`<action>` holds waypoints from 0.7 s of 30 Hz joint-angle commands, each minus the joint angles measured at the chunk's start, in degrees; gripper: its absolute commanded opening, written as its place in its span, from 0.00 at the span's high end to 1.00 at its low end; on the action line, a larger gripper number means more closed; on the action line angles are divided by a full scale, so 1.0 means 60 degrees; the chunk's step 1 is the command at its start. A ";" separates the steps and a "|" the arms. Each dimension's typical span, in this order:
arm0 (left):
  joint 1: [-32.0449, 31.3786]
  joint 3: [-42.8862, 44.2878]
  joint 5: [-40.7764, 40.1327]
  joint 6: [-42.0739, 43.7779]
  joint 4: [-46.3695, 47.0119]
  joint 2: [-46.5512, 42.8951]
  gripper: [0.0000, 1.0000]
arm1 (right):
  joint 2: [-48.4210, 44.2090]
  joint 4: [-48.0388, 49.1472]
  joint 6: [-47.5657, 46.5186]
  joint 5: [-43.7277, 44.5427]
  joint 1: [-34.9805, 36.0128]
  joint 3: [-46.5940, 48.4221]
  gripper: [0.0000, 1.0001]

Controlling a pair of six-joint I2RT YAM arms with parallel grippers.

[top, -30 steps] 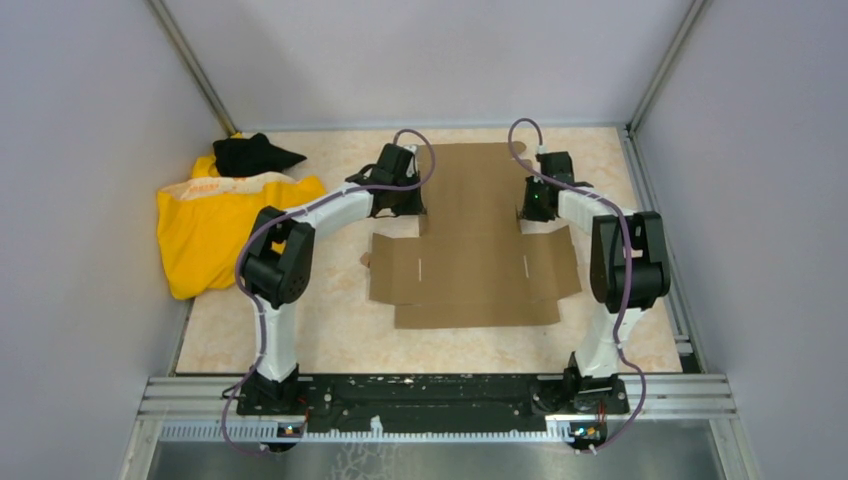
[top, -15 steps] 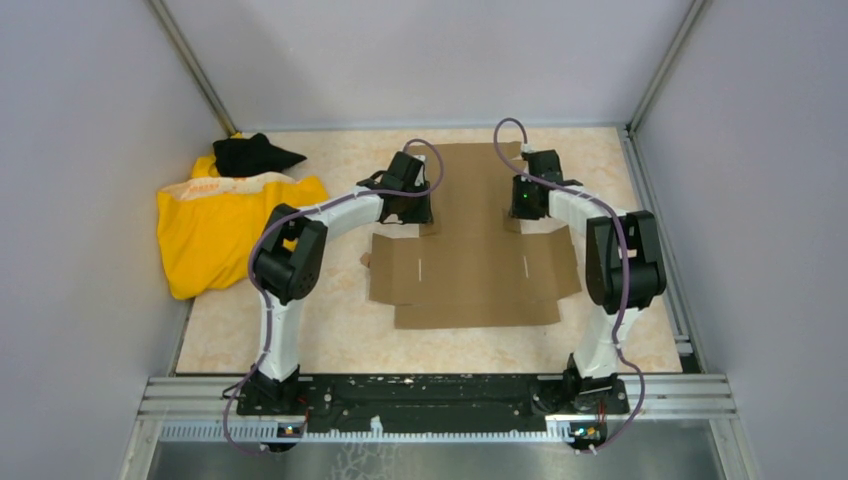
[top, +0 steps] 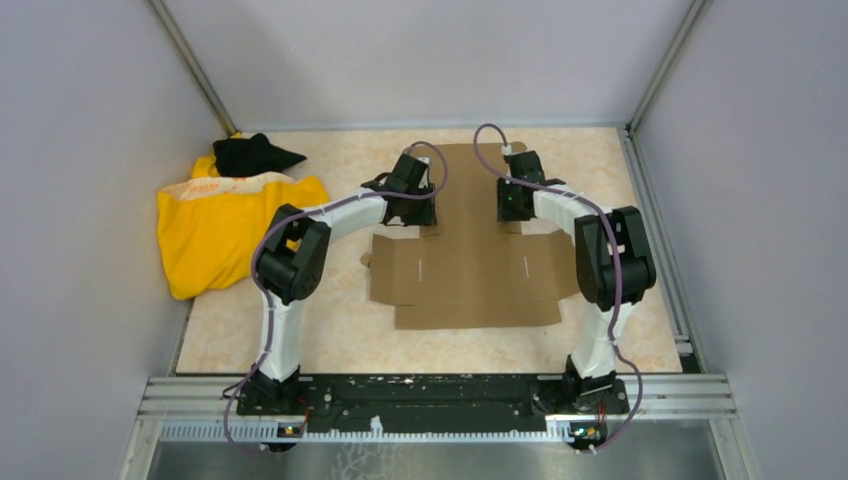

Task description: Fold the paper box

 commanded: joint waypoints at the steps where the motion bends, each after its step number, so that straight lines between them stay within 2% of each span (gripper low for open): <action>1: -0.0164 0.0236 -0.0176 -0.0005 -0.0159 0.0436 0.61 | 0.0202 0.0253 -0.0073 0.0201 0.0086 -0.0074 0.65; 8: -0.0358 0.0509 -0.0369 -0.0018 -0.0369 0.0757 0.61 | 0.0653 0.0426 -0.0003 0.0361 0.0348 -0.0253 0.65; 16: -0.0740 0.0888 -0.1397 0.0010 -0.0838 0.1168 0.61 | 0.1040 -0.0064 0.0000 0.1483 0.0874 -0.0047 0.65; 21: -0.0915 0.0498 -0.1963 -0.0124 -0.1007 0.1170 0.62 | 0.1088 0.0029 0.0263 0.1620 0.0977 -0.0304 0.65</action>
